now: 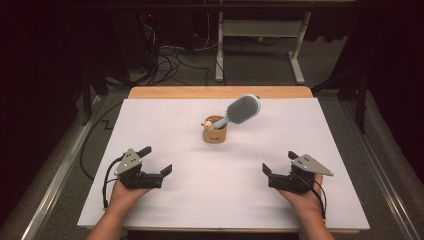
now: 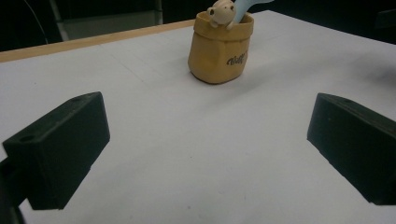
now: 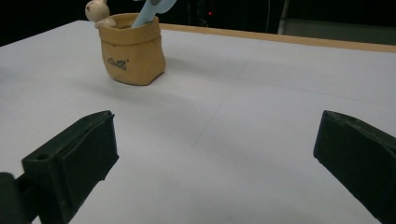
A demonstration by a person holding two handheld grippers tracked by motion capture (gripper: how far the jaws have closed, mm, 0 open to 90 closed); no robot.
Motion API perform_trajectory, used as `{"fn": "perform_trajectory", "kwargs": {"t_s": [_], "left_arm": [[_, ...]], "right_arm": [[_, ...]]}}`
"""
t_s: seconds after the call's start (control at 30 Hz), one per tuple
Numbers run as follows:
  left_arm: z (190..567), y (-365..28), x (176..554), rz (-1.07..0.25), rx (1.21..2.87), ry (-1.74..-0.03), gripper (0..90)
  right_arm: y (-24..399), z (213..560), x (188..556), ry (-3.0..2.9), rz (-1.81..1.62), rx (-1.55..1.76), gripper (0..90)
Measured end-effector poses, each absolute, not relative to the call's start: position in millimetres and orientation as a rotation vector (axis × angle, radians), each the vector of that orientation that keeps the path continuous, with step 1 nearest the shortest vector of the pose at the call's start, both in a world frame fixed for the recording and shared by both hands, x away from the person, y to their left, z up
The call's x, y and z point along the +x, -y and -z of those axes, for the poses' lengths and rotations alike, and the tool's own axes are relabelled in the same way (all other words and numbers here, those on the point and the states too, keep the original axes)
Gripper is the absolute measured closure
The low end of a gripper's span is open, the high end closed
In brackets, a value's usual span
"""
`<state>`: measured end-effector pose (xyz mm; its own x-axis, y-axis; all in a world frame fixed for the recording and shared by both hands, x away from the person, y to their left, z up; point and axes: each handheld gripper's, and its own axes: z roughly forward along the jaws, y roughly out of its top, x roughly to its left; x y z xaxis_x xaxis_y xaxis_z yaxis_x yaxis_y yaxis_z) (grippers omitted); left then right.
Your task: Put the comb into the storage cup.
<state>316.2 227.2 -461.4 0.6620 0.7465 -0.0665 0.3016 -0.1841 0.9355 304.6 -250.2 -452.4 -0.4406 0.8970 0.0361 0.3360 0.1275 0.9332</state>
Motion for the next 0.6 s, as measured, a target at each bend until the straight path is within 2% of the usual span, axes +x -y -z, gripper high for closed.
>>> {"fn": "perform_trajectory", "kwargs": {"t_s": [0.2, 0.6], "left_arm": [[463, -229, 317, -0.502, 1.773, -0.858, 0.0], [461, -243, 309, -0.511, 1.739, -0.880, 0.0]], "right_arm": [[271, 452, 283, -1.810, -1.323, 1.166, 0.3], [274, 448, 284, -1.778, -1.333, 1.164, 0.3]]}}
